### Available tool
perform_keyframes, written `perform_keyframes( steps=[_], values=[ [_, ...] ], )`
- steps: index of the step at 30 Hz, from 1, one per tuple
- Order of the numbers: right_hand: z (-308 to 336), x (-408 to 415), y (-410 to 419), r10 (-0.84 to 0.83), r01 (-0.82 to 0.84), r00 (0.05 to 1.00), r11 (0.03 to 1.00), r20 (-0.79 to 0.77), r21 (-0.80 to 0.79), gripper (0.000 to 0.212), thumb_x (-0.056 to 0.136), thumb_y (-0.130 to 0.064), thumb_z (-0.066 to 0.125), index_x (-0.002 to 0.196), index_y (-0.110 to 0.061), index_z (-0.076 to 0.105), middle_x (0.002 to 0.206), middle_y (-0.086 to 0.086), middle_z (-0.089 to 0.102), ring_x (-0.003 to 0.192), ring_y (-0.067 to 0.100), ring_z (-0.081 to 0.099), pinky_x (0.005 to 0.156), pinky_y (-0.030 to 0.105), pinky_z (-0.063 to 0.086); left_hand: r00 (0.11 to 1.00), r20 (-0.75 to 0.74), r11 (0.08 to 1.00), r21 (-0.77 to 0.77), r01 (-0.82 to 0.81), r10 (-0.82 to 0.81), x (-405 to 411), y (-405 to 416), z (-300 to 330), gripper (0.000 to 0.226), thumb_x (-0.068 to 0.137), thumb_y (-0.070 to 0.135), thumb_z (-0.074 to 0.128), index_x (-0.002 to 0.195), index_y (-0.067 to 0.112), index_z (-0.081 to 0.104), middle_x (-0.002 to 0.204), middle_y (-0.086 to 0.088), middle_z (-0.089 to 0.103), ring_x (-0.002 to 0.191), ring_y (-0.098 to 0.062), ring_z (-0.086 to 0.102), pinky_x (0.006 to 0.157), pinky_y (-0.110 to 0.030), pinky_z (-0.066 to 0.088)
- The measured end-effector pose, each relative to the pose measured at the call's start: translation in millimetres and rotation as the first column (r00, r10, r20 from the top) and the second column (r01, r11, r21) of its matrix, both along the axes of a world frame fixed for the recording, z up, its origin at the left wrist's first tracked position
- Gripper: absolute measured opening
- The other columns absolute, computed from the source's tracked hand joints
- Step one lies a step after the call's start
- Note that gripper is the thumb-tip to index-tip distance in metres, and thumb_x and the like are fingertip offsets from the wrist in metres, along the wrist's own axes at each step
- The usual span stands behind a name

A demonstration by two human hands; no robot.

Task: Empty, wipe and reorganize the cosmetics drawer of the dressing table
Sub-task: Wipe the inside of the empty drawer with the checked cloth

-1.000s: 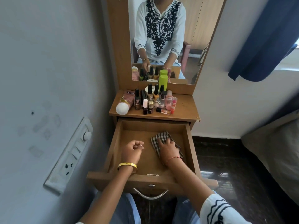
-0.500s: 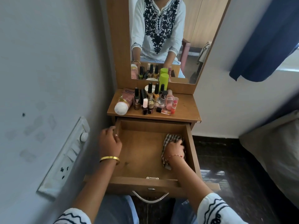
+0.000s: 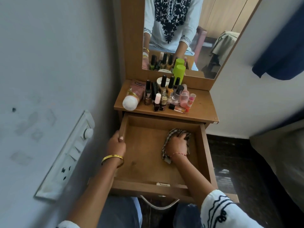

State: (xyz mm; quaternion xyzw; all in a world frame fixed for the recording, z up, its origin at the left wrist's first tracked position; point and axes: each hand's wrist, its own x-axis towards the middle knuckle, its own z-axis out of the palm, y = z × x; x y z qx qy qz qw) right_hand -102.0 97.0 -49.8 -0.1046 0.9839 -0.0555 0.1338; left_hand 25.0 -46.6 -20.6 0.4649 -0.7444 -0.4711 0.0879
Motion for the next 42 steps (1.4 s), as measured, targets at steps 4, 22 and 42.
perform_keyframes(
  steps=[4, 22, 42],
  values=[
    [-9, 10, -32, 0.096, -0.095, 0.995, 0.995, -0.022, 0.042, 0.038, 0.094, -0.013, 0.04, 0.129, 0.0, 0.048, 0.136, 0.024, 0.034, 0.114, 0.036, 0.049, 0.088, 0.036, 0.049, 1.0, -0.012, 1.0, -0.006, -0.01, 0.01, 0, -2, 0, 0.043, 0.098, 0.014, 0.033, 0.141, 0.019, 0.035, 0.138, -0.013, 0.049, 0.123, -0.037, 0.046, 0.1, -0.041, 0.04],
    [4, 38, -65, 0.733, -0.712, 0.67, 0.679, 0.12, -0.178, 0.072, 0.082, -0.02, 0.066, 0.143, -0.02, 0.028, 0.15, 0.011, 0.014, 0.121, 0.034, 0.047, 0.102, 0.039, 0.044, 0.998, -0.048, 0.997, 0.061, -0.047, 0.05, 0, -4, 4, 0.041, 0.098, 0.01, 0.033, 0.138, 0.015, 0.041, 0.14, -0.012, 0.047, 0.128, -0.034, 0.043, 0.103, -0.038, 0.036],
    [3, 17, -84, 0.67, -0.664, 0.736, 0.742, 0.096, -0.093, 0.063, 0.088, -0.014, 0.054, 0.144, -0.02, 0.025, 0.149, 0.015, 0.019, 0.125, 0.038, 0.042, 0.102, 0.046, 0.042, 0.999, -0.004, 0.999, 0.01, -0.05, 0.05, -1, -2, 3, 0.041, 0.099, 0.013, 0.031, 0.139, 0.018, 0.039, 0.139, -0.011, 0.048, 0.125, -0.035, 0.045, 0.101, -0.039, 0.039]
  ],
)
